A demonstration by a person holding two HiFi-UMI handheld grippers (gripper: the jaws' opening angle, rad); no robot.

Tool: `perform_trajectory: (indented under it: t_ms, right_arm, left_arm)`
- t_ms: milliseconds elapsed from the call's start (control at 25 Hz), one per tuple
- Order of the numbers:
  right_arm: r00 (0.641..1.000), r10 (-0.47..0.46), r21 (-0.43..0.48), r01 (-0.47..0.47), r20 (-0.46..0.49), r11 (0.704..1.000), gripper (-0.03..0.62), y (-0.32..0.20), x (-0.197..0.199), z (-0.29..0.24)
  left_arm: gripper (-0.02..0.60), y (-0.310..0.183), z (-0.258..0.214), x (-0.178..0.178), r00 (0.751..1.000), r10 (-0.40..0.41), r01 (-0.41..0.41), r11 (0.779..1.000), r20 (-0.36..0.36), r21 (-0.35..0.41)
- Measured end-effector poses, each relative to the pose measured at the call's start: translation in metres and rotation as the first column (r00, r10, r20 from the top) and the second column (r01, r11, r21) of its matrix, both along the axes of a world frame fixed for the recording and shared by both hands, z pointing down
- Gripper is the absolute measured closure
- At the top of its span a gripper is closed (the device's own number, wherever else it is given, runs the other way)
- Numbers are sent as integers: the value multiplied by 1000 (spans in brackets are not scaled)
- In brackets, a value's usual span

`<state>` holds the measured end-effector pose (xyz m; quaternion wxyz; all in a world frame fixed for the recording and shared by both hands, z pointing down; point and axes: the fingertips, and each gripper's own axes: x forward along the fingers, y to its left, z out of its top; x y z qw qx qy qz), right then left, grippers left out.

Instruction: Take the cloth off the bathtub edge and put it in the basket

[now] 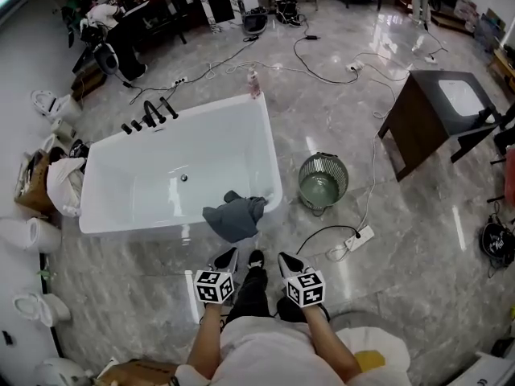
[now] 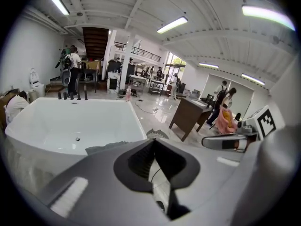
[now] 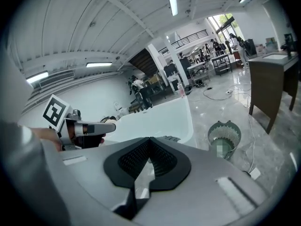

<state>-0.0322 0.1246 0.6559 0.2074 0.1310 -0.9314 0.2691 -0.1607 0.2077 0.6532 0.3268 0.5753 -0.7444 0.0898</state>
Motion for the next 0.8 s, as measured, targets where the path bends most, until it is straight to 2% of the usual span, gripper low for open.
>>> perform_trajectory:
  t_ms: [120,320,480,560,680,800]
  right_arm:
    - [998,62,32,-61,-12,998,592,-20,3,0]
    - [993,105,59,-102,-51,993,592,-53,-3,0]
    - [984,159,119,-149,-81,982,592,-78,-12,-1]
    - [983,160,126,-148,-91,981,592,-86,-25,-2]
    - [981,179,139,-167,-79,976,592,-113,-59,-6]
    - [976,208,98,-201,-64,975,593,-137,-96,-7]
  left_arm:
    - [523,-12,4,-12,1000,-9,9,1000,-8,7]
    - [522,-51,9,-46,1000,8,-7,999,-23,33]
    - [522,-79,22,-76,997,7,-2,997,-76,73]
    - [520,-96,26,-95,995,22,-12,995,-97,103]
    - [520,-124,38,-131,994,67,-58,991,-80,118]
    - [520,-143,60,-159,989,132,-127,988,-62,84]
